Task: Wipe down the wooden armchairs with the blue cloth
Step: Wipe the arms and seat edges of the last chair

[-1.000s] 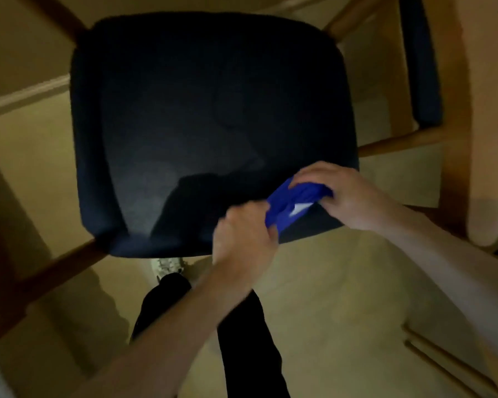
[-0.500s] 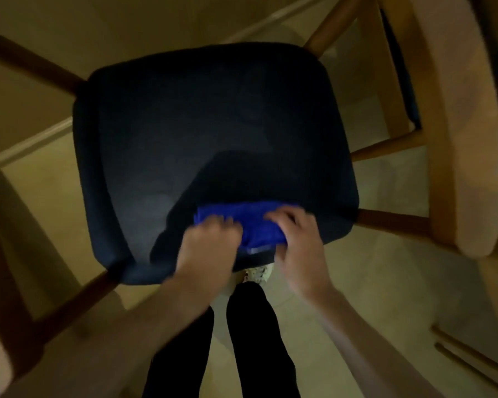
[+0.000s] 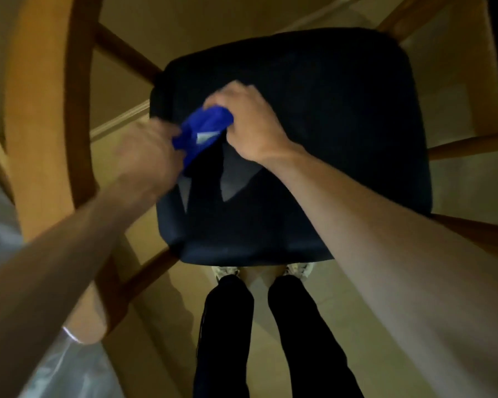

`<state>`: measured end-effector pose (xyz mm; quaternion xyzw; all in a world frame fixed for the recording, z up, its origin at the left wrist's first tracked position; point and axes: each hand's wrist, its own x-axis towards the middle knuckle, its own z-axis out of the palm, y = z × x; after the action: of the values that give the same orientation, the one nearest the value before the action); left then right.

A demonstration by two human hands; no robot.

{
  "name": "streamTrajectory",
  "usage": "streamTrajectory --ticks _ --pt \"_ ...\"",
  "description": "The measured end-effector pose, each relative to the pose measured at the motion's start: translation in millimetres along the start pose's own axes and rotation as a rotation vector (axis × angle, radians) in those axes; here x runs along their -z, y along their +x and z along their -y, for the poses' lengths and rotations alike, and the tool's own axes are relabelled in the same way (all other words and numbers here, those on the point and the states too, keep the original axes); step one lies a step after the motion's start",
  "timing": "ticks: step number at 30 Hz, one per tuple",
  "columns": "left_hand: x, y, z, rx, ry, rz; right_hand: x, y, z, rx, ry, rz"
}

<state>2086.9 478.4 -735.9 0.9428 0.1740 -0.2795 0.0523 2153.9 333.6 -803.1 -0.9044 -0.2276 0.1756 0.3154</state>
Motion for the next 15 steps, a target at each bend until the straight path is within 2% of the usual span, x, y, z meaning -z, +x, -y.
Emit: streamTrajectory --ticks 2,5,8,11,13,15 --pt "-39 -33 -5 0.036 0.015 0.109 -15 -32 -3 0.048 -0.016 0.077" --pt "-87 -93 -19 -0.058 0.094 0.144 -23 -125 -16 -0.008 0.014 0.116" --pt "-116 -137 -25 -0.170 -0.021 0.285 -14 -198 -27 -0.045 -0.022 0.217" --pt "-120 -157 -36 -0.258 -0.094 0.446 -1 -224 -30 -0.051 -0.062 0.369" --pt "-111 -150 -40 -0.276 -0.106 0.392 10 -219 -34 -0.077 -0.069 0.372" --pt "-91 -127 -38 -0.273 -0.141 0.277 24 -196 -39 -0.107 -0.063 0.273"
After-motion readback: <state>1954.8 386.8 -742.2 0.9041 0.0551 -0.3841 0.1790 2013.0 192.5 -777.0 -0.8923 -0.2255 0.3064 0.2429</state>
